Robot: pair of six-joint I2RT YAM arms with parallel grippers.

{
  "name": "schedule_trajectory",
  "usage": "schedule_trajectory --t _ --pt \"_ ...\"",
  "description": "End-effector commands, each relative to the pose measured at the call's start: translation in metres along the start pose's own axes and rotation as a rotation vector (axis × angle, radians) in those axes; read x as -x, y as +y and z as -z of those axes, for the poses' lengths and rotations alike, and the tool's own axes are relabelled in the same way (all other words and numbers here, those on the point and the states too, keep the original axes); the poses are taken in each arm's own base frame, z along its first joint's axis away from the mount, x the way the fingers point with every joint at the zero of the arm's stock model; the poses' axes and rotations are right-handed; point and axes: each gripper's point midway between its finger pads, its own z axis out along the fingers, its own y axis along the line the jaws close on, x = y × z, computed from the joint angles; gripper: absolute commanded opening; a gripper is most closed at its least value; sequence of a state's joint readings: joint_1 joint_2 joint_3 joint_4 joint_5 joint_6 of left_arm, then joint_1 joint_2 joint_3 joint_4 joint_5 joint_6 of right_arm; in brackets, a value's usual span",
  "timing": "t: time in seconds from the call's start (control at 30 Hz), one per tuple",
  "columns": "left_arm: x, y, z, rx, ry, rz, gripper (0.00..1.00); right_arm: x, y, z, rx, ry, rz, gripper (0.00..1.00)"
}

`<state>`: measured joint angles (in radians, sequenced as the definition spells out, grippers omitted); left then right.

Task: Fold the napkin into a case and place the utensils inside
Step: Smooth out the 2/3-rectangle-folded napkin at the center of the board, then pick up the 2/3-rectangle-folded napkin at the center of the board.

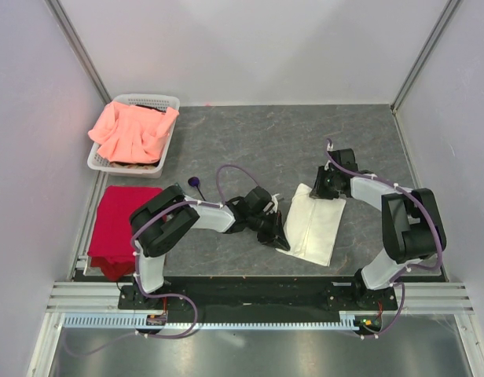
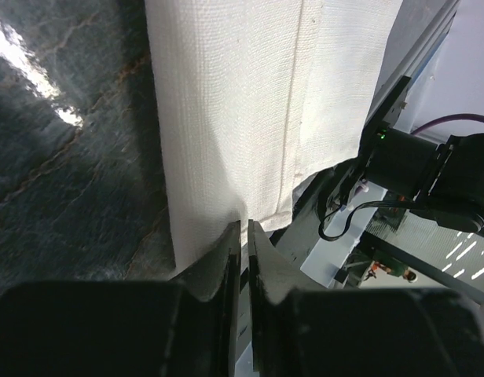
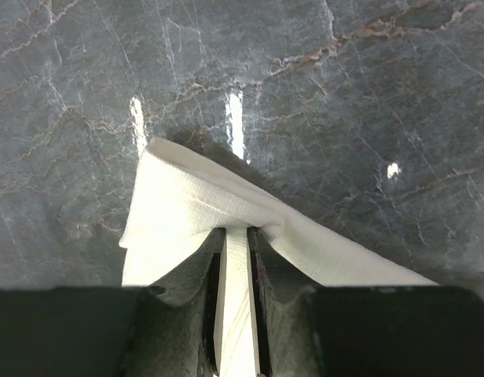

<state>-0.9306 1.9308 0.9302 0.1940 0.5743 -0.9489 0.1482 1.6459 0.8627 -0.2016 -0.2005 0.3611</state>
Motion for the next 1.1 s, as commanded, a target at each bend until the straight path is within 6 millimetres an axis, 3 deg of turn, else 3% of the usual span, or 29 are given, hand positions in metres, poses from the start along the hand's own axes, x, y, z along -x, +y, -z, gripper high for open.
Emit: schedule_trajectory --t 0.0,0.1,0.17,0.3,0.33,0.4,0.5,0.63,0.8,0.93,1.07 --pt "0.005 -0.011 0.013 0.036 -0.052 -0.096 0.18 0.013 -0.008 0.023 -0.072 -0.036 0.03 0.26" --pt "0.01 -0.033 0.023 0.03 -0.088 -0.169 0.25 0.02 -0.008 0.05 -0.12 -0.039 0.009 0.41" --pt "0.012 -0.044 0.031 0.045 -0.124 -0.22 0.3 0.026 -0.009 0.074 -0.168 -0.062 -0.016 0.57" --pt "0.009 -0.069 0.038 0.084 -0.213 -0.339 0.55 0.039 -0.011 0.125 -0.221 -0.183 -0.081 0.86" --pt "0.006 -0.071 0.039 0.096 -0.213 -0.367 0.56 0.041 -0.016 0.133 -0.242 -0.207 -0.105 0.98" --pt "0.0 -0.084 0.041 0.108 -0.227 -0.424 0.56 0.037 -0.031 0.149 -0.296 -0.247 -0.16 0.98" --pt "-0.012 -0.092 0.042 0.122 -0.233 -0.477 0.52 0.013 -0.031 0.143 -0.248 -0.191 -0.192 0.98" --pt "-0.03 -0.107 0.046 0.099 -0.247 -0.501 0.49 -0.033 -0.047 0.114 -0.271 -0.087 -0.244 0.98" --pt "-0.056 -0.119 0.063 0.062 -0.281 -0.526 0.5 -0.049 -0.062 0.1 -0.305 -0.106 -0.277 0.98" --pt "-0.076 -0.1 0.077 0.048 -0.296 -0.506 0.54 -0.058 -0.059 0.084 -0.258 -0.089 -0.283 0.98" --pt "-0.081 -0.092 0.093 0.022 -0.34 -0.482 0.59 -0.074 -0.066 0.069 -0.294 -0.046 -0.258 0.98"
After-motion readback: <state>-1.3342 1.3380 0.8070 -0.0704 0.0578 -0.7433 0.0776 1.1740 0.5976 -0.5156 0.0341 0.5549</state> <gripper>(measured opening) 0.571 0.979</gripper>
